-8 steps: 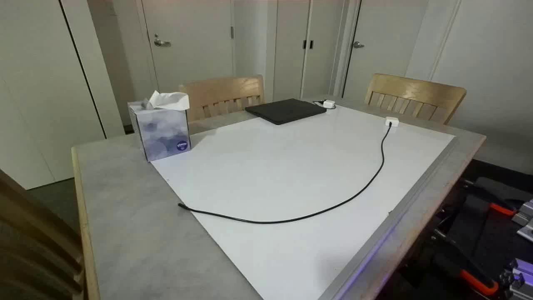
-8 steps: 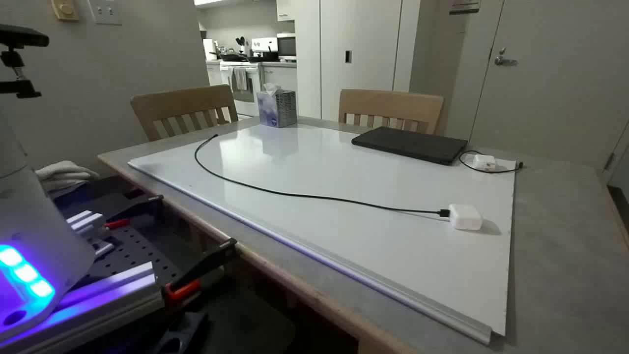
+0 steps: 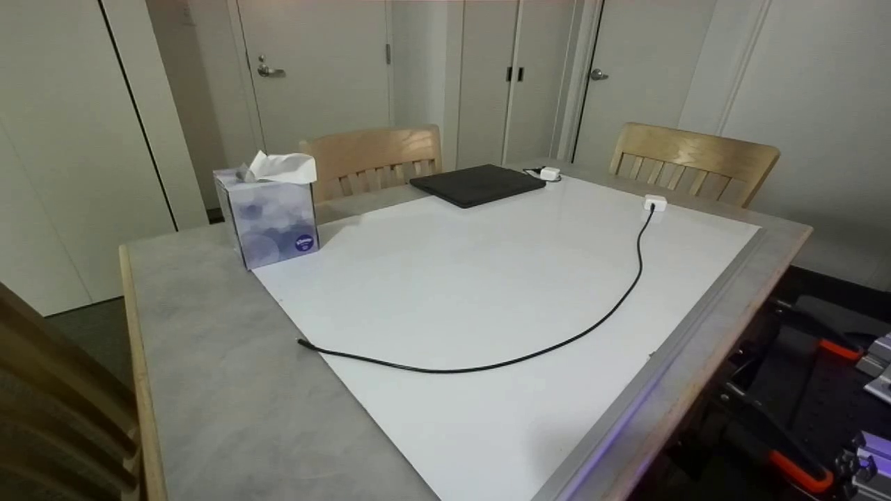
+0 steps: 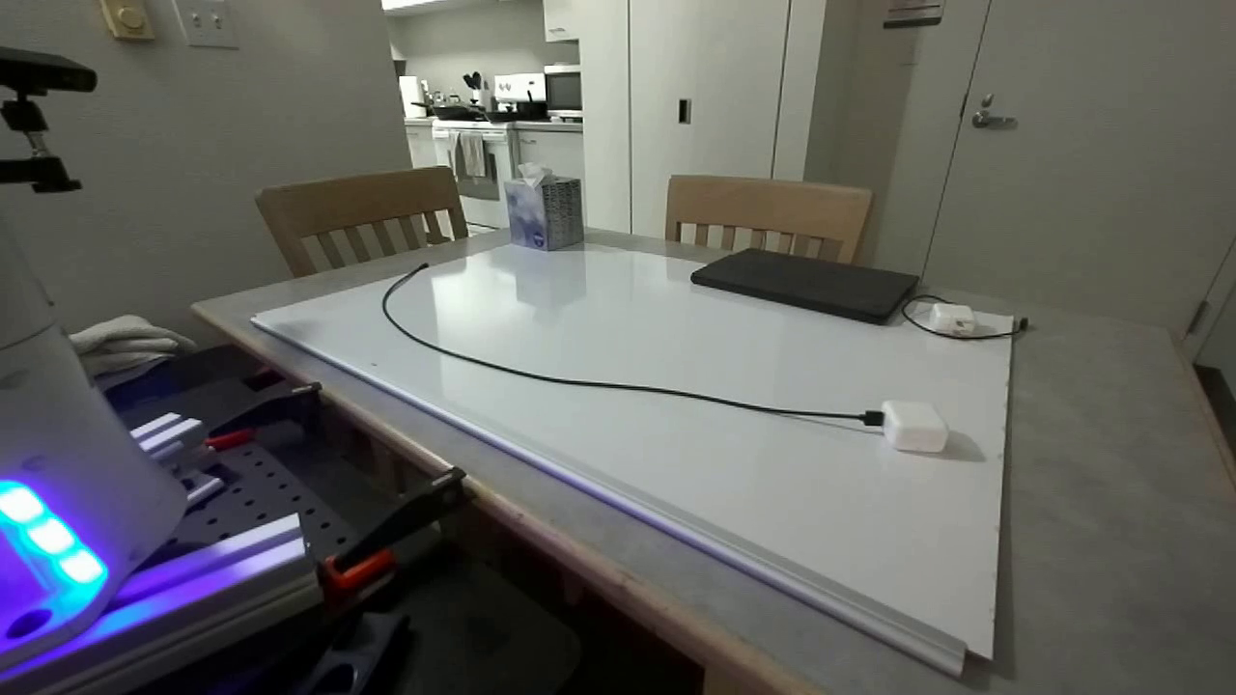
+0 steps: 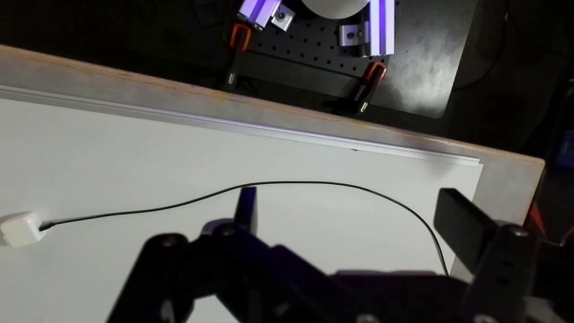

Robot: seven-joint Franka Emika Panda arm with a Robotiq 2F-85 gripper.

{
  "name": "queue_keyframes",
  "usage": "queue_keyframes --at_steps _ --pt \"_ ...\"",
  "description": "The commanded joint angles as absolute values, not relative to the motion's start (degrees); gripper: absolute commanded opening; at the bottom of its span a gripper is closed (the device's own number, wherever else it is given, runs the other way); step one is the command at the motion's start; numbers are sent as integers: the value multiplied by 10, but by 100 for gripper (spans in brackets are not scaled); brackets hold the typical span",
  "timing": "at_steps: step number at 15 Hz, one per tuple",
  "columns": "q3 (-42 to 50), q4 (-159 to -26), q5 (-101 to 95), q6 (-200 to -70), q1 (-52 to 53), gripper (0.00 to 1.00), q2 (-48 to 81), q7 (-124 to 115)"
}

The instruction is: Wind the black charging cable

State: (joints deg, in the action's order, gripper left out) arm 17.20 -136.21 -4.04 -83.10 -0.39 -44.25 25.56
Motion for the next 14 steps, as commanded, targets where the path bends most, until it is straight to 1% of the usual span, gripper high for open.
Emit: queue_keyframes --at_steps 1,4,7,14 --pt "168 -1361 -38 -830 -9 100 -441 259" --pt "168 -1361 -38 -830 -9 100 -441 259" --pt "158 -1338 -22 -831 2 100 -408 246" --pt "135 -1228 4 -829 22 100 -269 237"
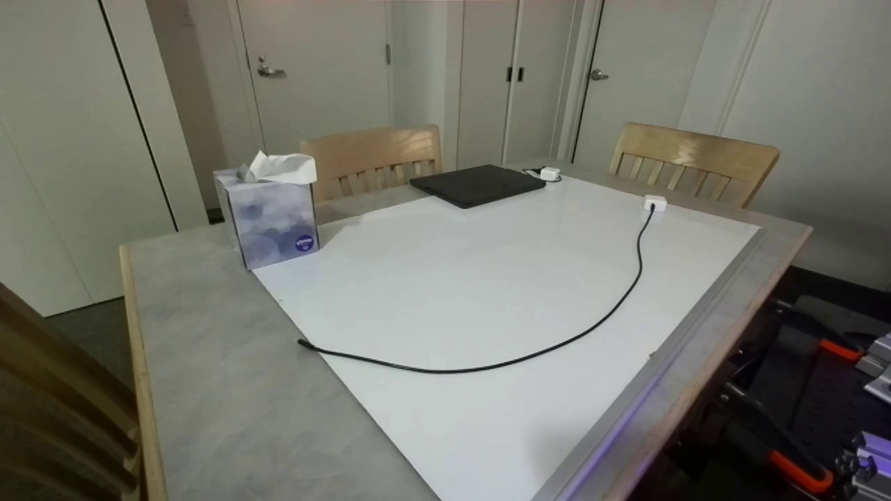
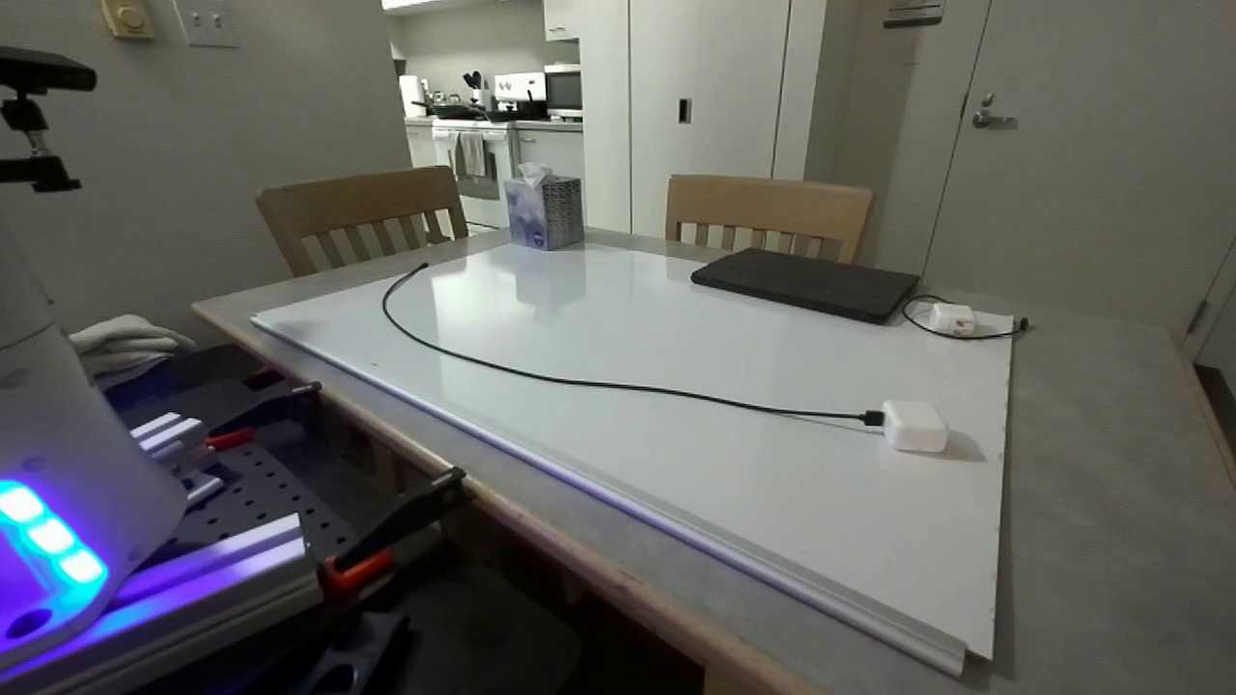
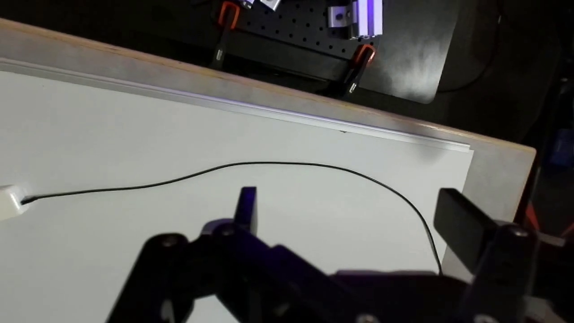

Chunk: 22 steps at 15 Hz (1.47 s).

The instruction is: Wind the black charging cable

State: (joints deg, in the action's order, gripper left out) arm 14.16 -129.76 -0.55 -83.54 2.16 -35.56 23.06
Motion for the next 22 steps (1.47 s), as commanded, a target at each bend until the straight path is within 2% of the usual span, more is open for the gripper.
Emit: queue_keyframes --at_steps 1,10,22 --pt "134 -1206 4 -827 21 100 -242 239" --pt "147 -1049 -11 -880 -45 100 -61 211" --pt "179 -1021 97 -1021 -150 100 43 143"
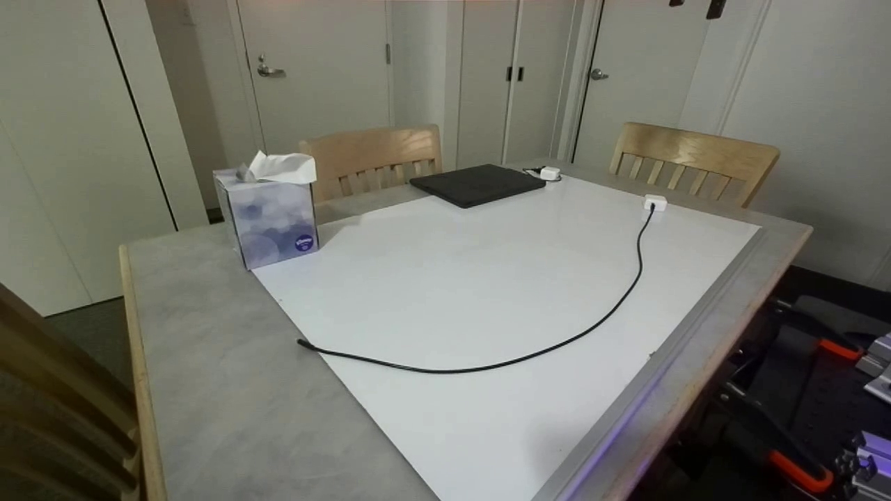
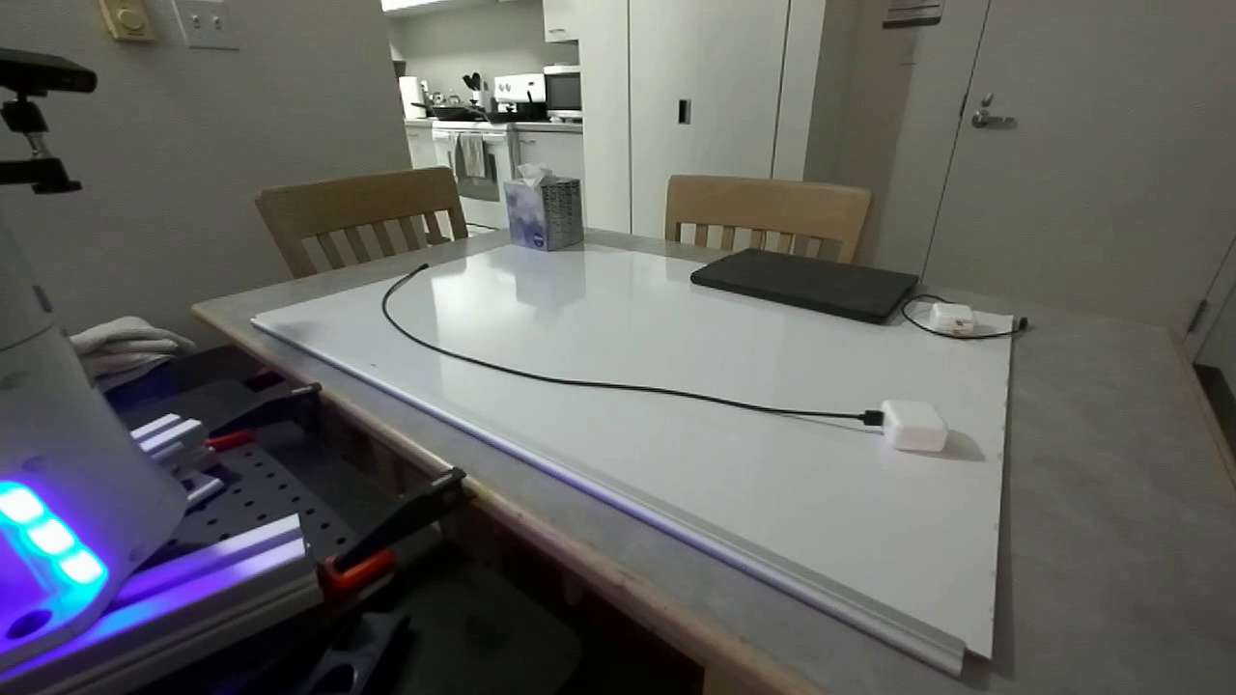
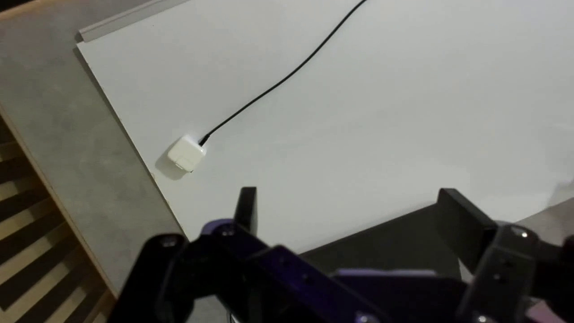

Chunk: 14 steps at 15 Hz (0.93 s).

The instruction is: Wind the black charging cable

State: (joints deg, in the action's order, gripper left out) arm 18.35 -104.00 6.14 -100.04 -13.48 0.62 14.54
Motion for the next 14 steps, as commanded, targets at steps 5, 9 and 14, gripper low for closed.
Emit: queue_keyframes --at_steps 5,9,14 --pt "171 -1004 142 -1028 -162 100 103 154" --pt "162 -1000 176 -1021 -173 100 139 156" --pt "151 -1010 197 -1015 -190 100 173 152"
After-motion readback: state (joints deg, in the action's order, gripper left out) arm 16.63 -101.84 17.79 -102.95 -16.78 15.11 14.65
